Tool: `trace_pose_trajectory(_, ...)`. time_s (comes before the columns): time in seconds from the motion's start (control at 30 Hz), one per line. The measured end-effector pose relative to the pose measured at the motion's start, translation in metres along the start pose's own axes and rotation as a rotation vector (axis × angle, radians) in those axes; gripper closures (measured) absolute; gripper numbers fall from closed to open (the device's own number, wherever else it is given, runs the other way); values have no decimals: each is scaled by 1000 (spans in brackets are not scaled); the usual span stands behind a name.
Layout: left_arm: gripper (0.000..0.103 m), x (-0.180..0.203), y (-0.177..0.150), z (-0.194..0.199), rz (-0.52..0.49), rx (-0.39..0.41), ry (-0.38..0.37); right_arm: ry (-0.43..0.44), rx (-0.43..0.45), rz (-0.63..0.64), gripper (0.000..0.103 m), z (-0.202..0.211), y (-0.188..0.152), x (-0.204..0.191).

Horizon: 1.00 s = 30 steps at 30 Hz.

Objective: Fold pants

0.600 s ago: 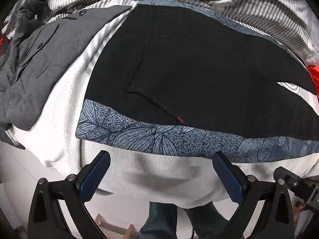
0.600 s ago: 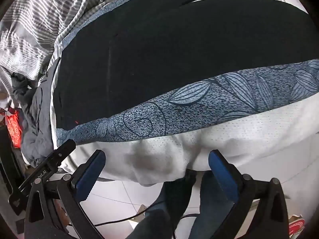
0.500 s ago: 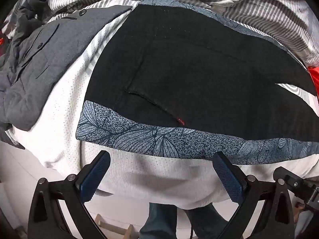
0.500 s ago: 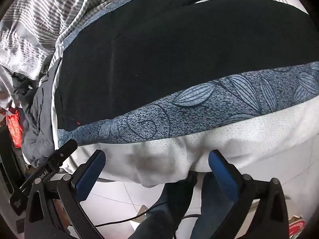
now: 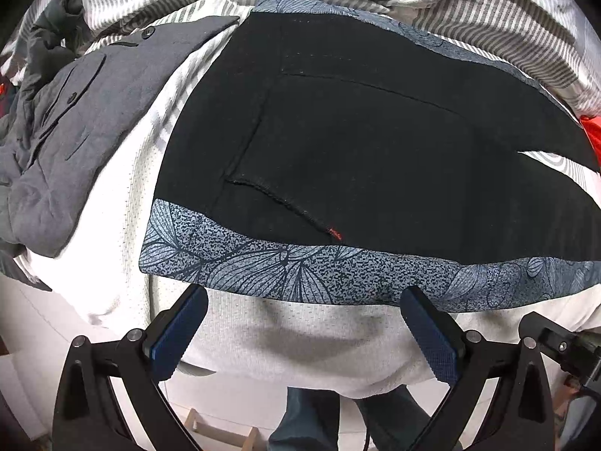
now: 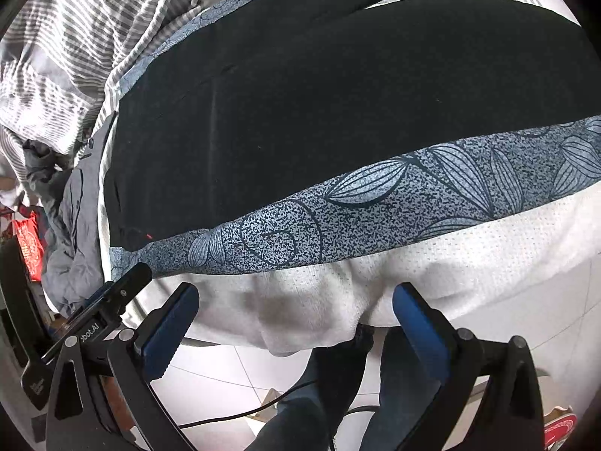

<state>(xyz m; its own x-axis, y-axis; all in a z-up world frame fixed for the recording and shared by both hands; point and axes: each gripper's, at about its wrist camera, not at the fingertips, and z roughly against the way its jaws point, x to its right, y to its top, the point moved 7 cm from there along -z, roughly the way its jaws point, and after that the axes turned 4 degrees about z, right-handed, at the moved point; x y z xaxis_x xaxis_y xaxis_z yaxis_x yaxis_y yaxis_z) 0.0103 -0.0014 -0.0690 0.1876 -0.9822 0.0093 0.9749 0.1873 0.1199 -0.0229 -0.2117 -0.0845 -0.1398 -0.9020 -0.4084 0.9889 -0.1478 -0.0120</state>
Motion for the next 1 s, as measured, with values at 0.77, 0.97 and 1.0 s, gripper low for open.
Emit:
trace_pose_trajectory(0.77, 0, 10, -8, 13, -47, 25, -36, -77, 50, 73, 0, 15, 3, -5)
trace_pose_trajectory(0.97, 0, 11, -9, 14, -48, 35, -53, -89, 54, 87, 0, 17, 1, -5)
trace_pose_trajectory(1.0, 0, 11, -9, 15, -48, 42, -54, -93, 54, 90, 0, 17, 1, -5)
